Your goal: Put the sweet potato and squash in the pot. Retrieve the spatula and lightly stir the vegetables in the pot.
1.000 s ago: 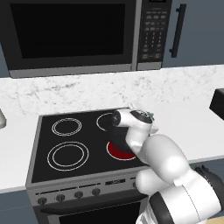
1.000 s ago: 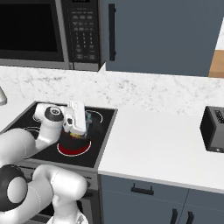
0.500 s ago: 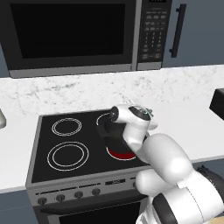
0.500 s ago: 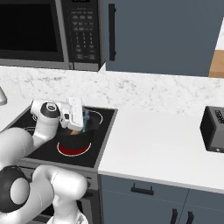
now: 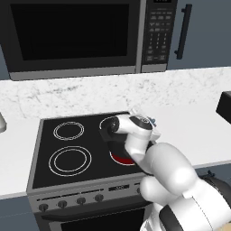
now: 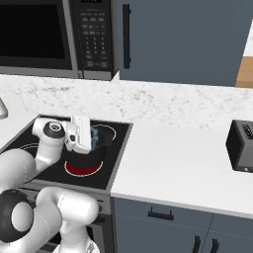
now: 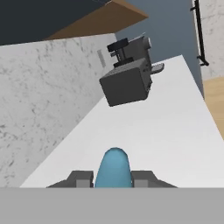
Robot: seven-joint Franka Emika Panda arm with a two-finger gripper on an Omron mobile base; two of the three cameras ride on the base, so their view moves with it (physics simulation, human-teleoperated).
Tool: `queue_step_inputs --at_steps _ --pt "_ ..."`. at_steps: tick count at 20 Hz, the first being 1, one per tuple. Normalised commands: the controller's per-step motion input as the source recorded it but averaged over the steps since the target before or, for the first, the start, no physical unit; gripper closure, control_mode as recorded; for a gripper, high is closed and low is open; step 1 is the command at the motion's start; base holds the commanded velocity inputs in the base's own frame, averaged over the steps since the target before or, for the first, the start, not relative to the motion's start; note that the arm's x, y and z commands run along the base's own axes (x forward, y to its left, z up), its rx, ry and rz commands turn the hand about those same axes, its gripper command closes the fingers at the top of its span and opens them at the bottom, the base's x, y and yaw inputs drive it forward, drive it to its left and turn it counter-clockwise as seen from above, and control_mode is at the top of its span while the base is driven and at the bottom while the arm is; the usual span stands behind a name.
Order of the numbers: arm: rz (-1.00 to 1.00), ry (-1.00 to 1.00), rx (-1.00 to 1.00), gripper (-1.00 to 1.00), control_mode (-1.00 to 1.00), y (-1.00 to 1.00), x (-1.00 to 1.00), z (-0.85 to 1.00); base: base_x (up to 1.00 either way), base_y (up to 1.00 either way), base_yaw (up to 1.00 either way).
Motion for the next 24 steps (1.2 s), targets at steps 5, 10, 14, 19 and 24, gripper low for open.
queue_step_inputs --at_steps 5,10,14,19,24 --pt "0.00 0.02 0.09 1.00 -1.00 0.12 -0.18 0.05 0.00 0.00 0.00" --pt "0.00 0.07 0.10 1.00 -1.00 0.02 -0.21 0.08 0.00 0.00 0.00" --pt "0.00 0.07 0.07 1.00 -1.00 0.00 -0.23 0.11 0.00 0.00 0.00" --pt "0.01 0.04 0.01 1.00 -1.00 -0.08 -0.14 0.05 0.00 0.00 0.00" --pt "0.04 0.00 0.01 1.00 -1.00 -0.14 -0.17 0.12 0.00 0.00 0.00"
